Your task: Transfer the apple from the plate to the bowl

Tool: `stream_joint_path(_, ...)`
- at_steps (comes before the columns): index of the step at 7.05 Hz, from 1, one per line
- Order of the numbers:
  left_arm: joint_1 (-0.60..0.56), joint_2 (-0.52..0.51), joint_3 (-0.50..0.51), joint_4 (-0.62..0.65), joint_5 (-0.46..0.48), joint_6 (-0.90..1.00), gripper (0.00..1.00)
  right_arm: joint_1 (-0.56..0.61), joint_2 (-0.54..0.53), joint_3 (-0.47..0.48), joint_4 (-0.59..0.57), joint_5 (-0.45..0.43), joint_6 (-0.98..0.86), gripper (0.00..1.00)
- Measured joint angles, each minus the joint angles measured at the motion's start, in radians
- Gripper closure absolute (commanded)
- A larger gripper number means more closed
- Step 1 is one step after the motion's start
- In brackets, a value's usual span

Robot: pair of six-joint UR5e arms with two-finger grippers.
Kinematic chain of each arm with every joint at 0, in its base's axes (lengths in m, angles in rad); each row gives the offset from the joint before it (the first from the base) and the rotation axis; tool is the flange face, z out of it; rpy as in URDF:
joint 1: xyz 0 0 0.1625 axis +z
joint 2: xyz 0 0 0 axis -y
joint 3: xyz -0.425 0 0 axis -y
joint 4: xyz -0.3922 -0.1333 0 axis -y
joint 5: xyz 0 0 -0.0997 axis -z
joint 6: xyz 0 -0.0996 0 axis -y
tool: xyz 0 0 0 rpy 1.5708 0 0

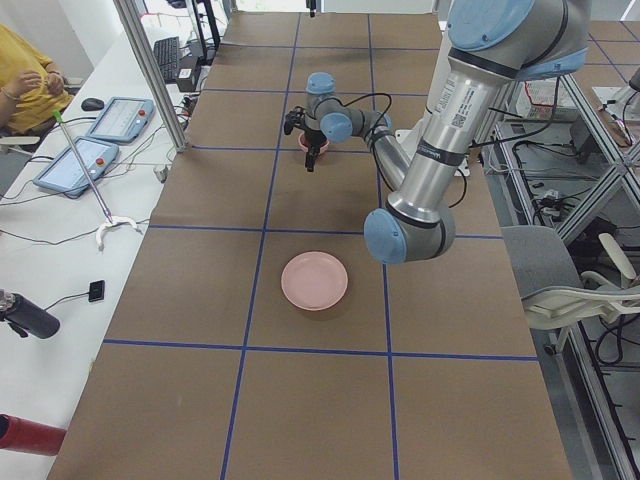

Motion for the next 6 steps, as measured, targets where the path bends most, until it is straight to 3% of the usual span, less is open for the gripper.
stream_joint_path(1,-0.089,0.134,-0.076,0.001,-0.044,0.152,0.02,0.0,0.0,-0.002,0.0,-0.001,0.0,0.0)
stream_joint_path(3,-0.332,0.324,-0.111,0.001,-0.21,0.459,0.02,0.003,-0.003,-0.004,0.0,-0.002,0.0,0.0)
stream_joint_path(4,-0.459,0.392,-0.095,0.001,-0.281,0.573,0.02,0.006,-0.005,-0.004,0.0,-0.003,0.0,0.0)
stream_joint_path(6,-0.732,0.451,0.051,-0.006,-0.467,0.688,0.02,0.009,-0.009,-0.004,0.0,-0.002,0.004,0.0)
